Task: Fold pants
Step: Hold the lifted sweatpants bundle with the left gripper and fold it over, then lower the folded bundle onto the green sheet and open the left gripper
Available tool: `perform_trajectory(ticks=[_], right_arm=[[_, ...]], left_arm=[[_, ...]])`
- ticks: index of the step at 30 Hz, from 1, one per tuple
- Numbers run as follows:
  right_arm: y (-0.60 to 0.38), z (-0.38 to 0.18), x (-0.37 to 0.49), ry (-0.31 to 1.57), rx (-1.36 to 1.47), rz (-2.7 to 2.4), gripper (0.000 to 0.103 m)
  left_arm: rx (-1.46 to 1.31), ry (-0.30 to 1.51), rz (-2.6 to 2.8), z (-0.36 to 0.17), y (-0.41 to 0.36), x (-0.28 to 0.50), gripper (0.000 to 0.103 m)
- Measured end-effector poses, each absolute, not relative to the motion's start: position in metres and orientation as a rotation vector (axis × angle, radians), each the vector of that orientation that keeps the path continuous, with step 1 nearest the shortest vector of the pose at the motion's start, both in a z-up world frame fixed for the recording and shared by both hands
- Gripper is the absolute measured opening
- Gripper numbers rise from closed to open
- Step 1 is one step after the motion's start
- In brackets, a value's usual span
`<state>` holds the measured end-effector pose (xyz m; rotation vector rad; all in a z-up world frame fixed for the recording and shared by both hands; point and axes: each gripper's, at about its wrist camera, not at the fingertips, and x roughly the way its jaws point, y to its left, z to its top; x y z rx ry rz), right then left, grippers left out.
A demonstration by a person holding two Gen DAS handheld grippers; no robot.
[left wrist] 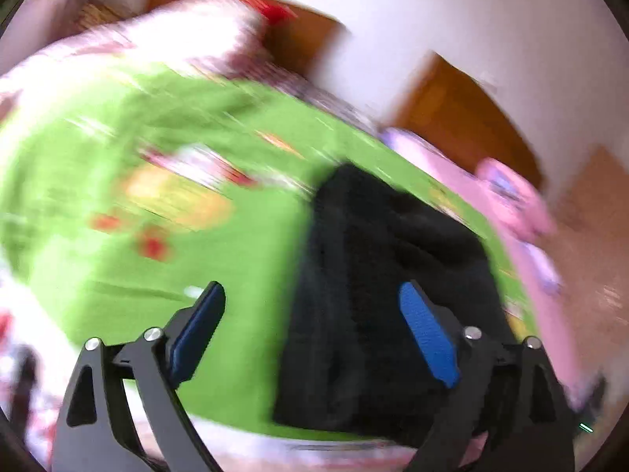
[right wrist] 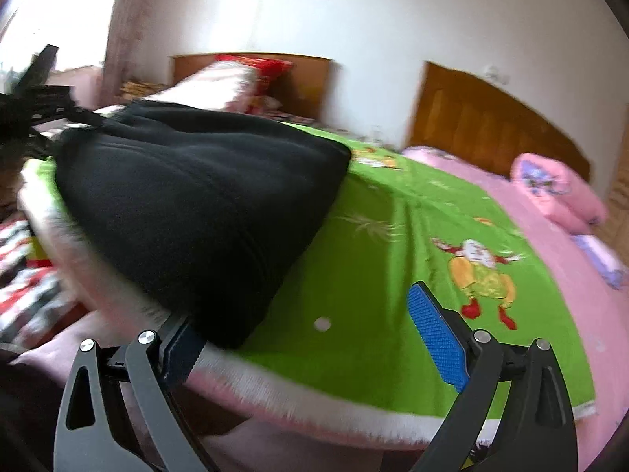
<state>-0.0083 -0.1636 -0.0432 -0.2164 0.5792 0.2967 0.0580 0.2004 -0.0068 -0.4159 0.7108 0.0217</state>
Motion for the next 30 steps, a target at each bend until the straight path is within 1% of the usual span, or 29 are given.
perform_trajectory(ticks=[2,4,6,8,10,12,14,15,16,19,26,28,30], right_arm=[[-0.176,-0.033,-0.019,0.565,-0.151,0.384,0.092],[-0.186,-0.015,-0.022,0.530,-0.076,0.444,0.092],[-0.183,0.002,-0.017,0.474,-0.051,0.461,0.092],[-0.171,0.012,-0.008,0.447,-0.046,0.475,0.092],[-0.151,0.015,0.005,0.445,-0.054,0.483,0.092],[-0.134,0.008,0.015,0.469,-0.076,0.510,0.092],[-0.115,-0.008,0.022,0.521,-0.135,0.518,0.091],[-0.106,-0.023,0.026,0.571,-0.178,0.517,0.089],[-0.104,-0.033,0.028,0.601,-0.188,0.516,0.089],[-0.108,-0.044,0.026,0.598,-0.167,0.517,0.090],[-0.113,-0.037,0.028,0.668,-0.186,0.554,0.091],[-0.120,-0.022,0.036,0.700,-0.161,0.579,0.091],[-0.127,-0.003,0.043,0.665,-0.144,0.575,0.091]], left_arm=[[-0.334,0.654,0.165,0.014,0.202,0.040,0.091],[-0.280,0.595,0.112,0.037,0.187,0.026,0.091],[-0.222,0.570,-0.007,0.052,0.157,0.023,0.096],[-0.125,0.560,-0.112,0.059,0.117,0.025,0.099],[-0.024,0.572,-0.146,0.053,0.080,0.030,0.099],[0.049,0.635,-0.146,0.034,0.059,0.042,0.099],[0.085,0.720,-0.140,0.006,0.056,0.049,0.099],[0.104,0.734,-0.114,-0.004,0.058,0.051,0.101],[0.105,0.719,-0.117,-0.010,0.062,0.053,0.102],[0.082,0.714,-0.134,-0.014,0.069,0.050,0.102],[0.071,0.708,-0.123,-0.016,0.076,0.053,0.102],[0.065,0.711,-0.125,-0.016,0.077,0.055,0.102],[0.062,0.709,-0.125,-0.016,0.077,0.055,0.102]])
